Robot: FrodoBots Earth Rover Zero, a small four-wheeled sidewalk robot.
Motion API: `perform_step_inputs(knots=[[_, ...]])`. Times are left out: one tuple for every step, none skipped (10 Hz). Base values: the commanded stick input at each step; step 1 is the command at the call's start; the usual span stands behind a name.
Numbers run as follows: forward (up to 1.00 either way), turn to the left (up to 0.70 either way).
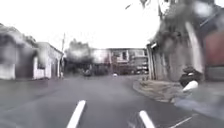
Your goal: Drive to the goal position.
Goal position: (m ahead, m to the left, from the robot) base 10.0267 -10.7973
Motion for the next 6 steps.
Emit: perform_step_inputs(knots=[[1.00, 0.19], [1.00, 0.16], [1.00, 0.13], [1.00, 0.18], [1.00, 0.12], [1.00, 0.00]])
